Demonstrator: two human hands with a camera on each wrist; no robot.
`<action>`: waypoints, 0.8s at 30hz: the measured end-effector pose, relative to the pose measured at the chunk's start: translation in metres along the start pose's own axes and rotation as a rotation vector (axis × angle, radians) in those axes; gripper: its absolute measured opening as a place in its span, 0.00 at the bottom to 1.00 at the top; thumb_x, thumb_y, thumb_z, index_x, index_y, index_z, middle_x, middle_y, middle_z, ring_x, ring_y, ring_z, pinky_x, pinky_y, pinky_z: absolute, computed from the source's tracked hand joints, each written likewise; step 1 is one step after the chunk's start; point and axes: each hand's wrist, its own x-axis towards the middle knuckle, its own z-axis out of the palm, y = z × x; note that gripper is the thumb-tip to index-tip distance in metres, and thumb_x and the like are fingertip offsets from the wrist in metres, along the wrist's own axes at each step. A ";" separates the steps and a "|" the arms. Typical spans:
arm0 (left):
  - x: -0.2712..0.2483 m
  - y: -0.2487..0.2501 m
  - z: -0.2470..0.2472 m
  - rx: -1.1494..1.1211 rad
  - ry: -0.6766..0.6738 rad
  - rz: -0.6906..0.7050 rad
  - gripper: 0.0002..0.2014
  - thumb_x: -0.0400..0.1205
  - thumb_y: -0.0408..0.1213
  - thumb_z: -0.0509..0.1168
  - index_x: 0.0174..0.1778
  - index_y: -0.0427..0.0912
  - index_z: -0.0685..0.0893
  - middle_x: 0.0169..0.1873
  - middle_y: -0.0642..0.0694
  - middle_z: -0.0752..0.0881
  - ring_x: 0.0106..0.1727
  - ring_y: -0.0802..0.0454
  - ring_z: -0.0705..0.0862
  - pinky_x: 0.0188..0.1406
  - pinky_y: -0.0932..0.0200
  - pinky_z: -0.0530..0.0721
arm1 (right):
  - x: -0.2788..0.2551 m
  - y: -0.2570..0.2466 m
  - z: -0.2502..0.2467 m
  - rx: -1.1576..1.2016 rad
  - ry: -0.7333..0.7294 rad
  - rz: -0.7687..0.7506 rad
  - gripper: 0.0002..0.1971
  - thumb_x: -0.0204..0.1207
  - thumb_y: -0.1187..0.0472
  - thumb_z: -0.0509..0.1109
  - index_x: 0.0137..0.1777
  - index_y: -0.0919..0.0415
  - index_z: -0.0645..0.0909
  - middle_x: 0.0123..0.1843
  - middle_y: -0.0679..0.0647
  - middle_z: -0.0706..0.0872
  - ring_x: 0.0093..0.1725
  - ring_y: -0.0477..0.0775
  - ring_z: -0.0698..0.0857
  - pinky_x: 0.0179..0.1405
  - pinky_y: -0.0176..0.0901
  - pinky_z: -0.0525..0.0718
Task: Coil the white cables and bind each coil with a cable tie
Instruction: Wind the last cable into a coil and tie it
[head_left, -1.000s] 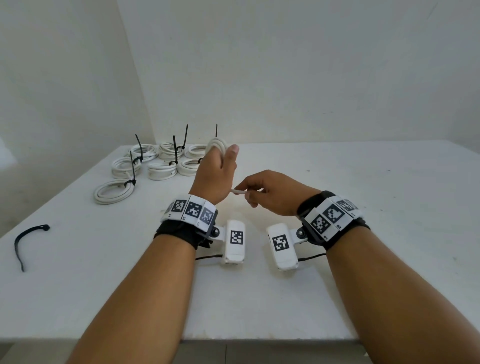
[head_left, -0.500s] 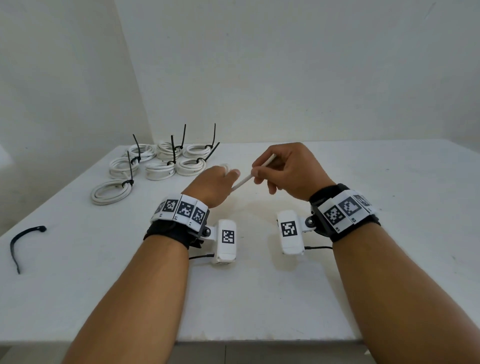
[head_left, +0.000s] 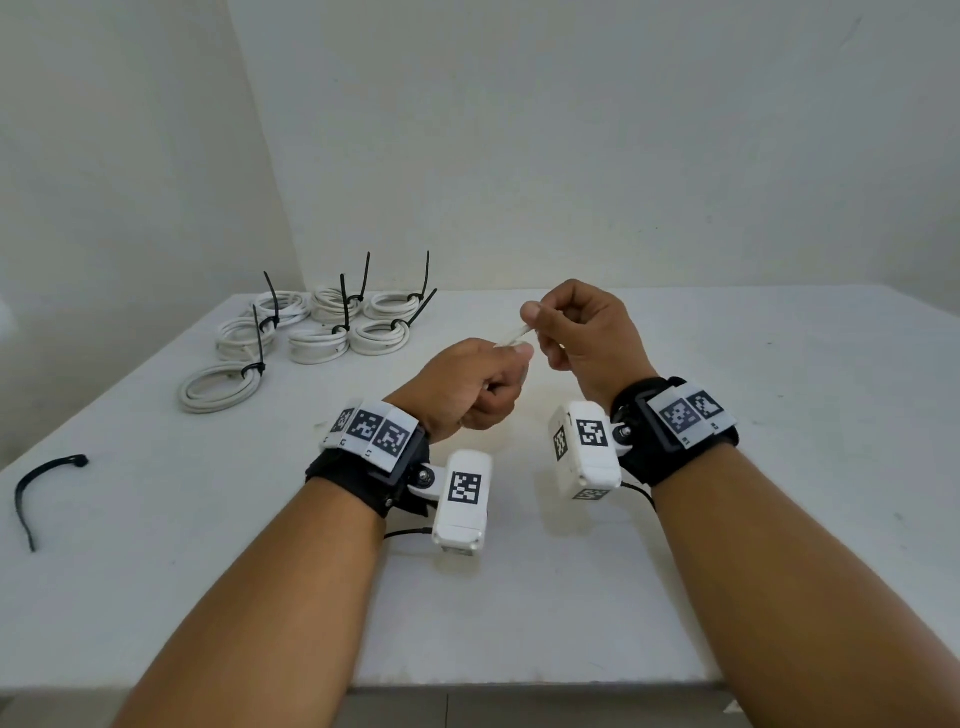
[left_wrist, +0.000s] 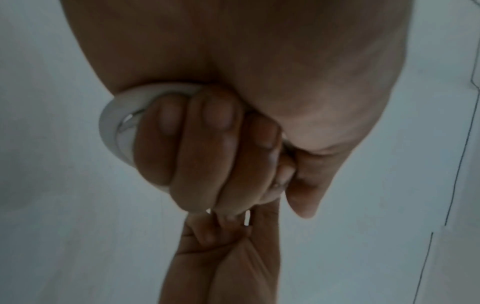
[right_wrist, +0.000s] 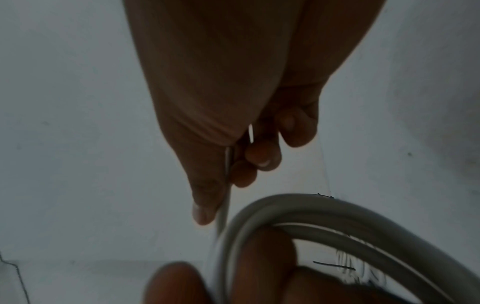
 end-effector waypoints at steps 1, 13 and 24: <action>-0.001 0.001 -0.001 -0.051 -0.016 0.015 0.21 0.84 0.46 0.55 0.27 0.46 0.57 0.16 0.50 0.58 0.18 0.57 0.53 0.19 0.67 0.50 | 0.000 0.002 0.001 -0.011 -0.014 -0.008 0.12 0.76 0.63 0.77 0.35 0.61 0.78 0.26 0.53 0.79 0.25 0.52 0.72 0.24 0.39 0.68; 0.000 0.005 -0.011 -0.527 0.018 0.214 0.23 0.85 0.47 0.52 0.21 0.49 0.66 0.14 0.50 0.54 0.12 0.53 0.54 0.13 0.67 0.57 | -0.006 0.010 0.017 -0.164 -0.209 -0.172 0.08 0.80 0.65 0.72 0.58 0.61 0.86 0.49 0.60 0.93 0.49 0.61 0.91 0.46 0.55 0.91; 0.006 0.005 -0.008 -0.338 0.303 0.074 0.34 0.84 0.64 0.53 0.16 0.45 0.64 0.11 0.45 0.65 0.20 0.44 0.76 0.31 0.54 0.75 | -0.006 0.018 0.022 -0.195 -0.036 -0.122 0.06 0.76 0.67 0.76 0.52 0.64 0.88 0.40 0.54 0.93 0.34 0.45 0.88 0.39 0.39 0.84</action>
